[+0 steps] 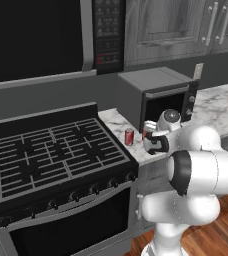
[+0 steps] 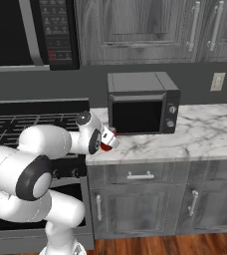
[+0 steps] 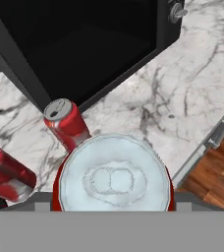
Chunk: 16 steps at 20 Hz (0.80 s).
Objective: Four empty soda cans are scattered around the kitchen. Gather all the cans and cluster them next to the stove for recycling.
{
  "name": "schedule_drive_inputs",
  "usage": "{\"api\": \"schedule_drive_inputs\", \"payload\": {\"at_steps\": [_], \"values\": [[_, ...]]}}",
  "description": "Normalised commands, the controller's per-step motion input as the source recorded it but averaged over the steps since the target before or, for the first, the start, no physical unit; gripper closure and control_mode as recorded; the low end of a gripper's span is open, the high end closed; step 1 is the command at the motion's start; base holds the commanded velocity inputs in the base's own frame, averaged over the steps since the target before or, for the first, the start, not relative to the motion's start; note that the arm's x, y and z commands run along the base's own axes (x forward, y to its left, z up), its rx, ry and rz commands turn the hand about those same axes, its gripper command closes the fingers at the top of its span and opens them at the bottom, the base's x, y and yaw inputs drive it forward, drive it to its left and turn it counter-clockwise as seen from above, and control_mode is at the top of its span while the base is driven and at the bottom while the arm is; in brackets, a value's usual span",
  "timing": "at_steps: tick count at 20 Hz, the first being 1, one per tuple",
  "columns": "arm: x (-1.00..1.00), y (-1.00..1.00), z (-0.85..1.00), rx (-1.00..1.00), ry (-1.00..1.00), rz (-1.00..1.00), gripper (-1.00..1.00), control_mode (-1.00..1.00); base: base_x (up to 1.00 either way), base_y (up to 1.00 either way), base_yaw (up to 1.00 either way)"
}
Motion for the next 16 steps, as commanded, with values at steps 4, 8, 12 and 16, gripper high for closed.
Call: {"api": "schedule_drive_inputs", "payload": {"at_steps": [4,8,12,16], "values": [[-0.05,0.26,0.06,0.00,0.00,-0.02,1.00,-1.00,0.00,0.00,0.00],[-0.03,0.19,0.05,0.00,0.00,-0.04,1.00,-1.00,0.00,0.00,0.00],[0.00,0.20,-0.03,0.00,0.00,-0.04,1.00,-1.00,0.00,0.00,0.00],[0.09,0.17,-0.11,-0.01,0.00,-0.06,1.00,-1.00,0.00,0.00,0.00]]}}
